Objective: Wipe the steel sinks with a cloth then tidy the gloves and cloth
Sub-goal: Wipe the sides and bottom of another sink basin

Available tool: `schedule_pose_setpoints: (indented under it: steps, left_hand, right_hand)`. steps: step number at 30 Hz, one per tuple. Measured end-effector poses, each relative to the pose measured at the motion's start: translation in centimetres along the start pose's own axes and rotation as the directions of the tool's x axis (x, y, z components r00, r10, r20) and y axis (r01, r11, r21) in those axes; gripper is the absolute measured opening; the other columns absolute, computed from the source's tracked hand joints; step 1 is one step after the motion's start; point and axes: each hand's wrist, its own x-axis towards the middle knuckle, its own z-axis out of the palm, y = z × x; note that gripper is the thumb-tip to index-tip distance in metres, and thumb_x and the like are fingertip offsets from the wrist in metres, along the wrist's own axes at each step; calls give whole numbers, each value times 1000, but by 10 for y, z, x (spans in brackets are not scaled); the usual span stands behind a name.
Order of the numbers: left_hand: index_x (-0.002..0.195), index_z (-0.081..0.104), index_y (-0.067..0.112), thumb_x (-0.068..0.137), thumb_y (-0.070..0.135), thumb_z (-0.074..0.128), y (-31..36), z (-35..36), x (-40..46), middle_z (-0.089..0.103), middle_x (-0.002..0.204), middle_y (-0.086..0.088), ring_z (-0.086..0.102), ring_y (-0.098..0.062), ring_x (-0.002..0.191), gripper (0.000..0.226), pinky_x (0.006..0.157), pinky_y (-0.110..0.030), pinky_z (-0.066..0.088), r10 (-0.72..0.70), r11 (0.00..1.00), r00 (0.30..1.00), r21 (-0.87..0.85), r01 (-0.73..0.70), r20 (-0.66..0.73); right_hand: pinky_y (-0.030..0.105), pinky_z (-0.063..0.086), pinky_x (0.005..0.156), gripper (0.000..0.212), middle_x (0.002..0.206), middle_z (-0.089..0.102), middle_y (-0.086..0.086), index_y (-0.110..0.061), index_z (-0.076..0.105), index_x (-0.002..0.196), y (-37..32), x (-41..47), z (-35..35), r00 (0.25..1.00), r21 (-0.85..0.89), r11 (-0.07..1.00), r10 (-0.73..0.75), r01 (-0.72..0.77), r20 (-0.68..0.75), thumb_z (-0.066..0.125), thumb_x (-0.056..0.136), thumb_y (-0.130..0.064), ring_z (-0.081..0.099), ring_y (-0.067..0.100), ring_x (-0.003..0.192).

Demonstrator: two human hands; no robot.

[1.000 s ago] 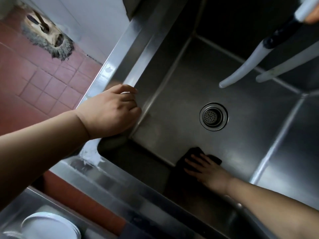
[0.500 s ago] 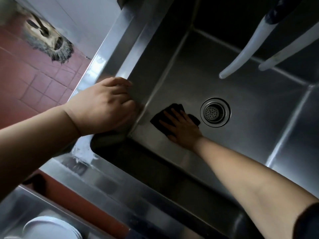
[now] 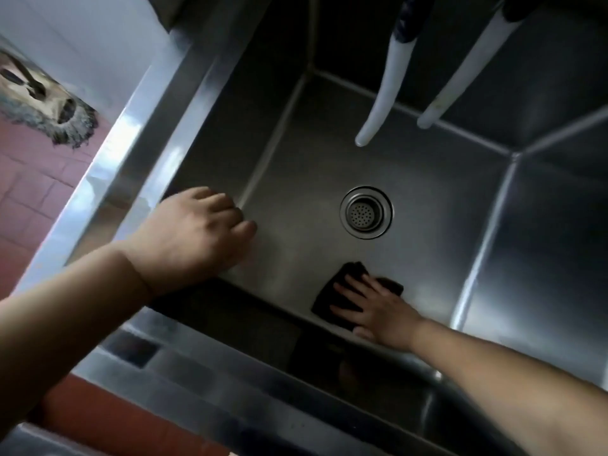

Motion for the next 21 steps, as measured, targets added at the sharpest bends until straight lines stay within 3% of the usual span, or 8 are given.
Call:
schedule_pose_setpoints:
  steps: [3,5,9,13,21]
  left_hand:
    - [77,67,10,94,26,44,26,15,19,61,66,-7,60,-30,64,33,59,-38,50,-33,997,999,-74,33,12]
    - [79,67,12,93,29,44,36,25,27,63,68,-5,62,-29,67,32,61,-37,51,-68,990,996,-118,74,53]
    - [74,66,14,90,31,39,47,45,32,62,64,-2,63,-27,65,35,57,-34,51,-132,974,980,-165,156,148]
    - [78,69,18,83,41,34,43,56,34,65,65,2,65,-23,65,42,55,-29,52,-214,949,956,-188,252,199]
    - [66,65,22,76,46,38,43,68,34,60,56,6,62,-17,57,38,43,-24,46,-249,947,931,-134,291,266]
  right_hand:
    - [47,15,113,70,146,41,2,-34,49,135,11,-40,15,999,-8,1000,19,-19,-28,70,72,-55,28,27,140]
    - [42,5,113,73,150,34,2,-32,42,140,22,-48,20,987,48,987,158,-156,-23,68,74,-53,19,29,142]
    - [38,-15,115,77,157,3,-3,-36,10,146,57,-25,24,923,165,911,385,-378,-13,54,85,-50,-8,25,144]
    - [39,-8,113,75,159,9,2,-33,17,149,112,10,12,800,222,789,598,-574,-56,53,85,-50,-4,25,145]
    - [42,-7,114,66,158,-12,-4,-39,0,148,210,62,-20,604,392,562,797,-729,-19,33,93,-55,-17,22,144]
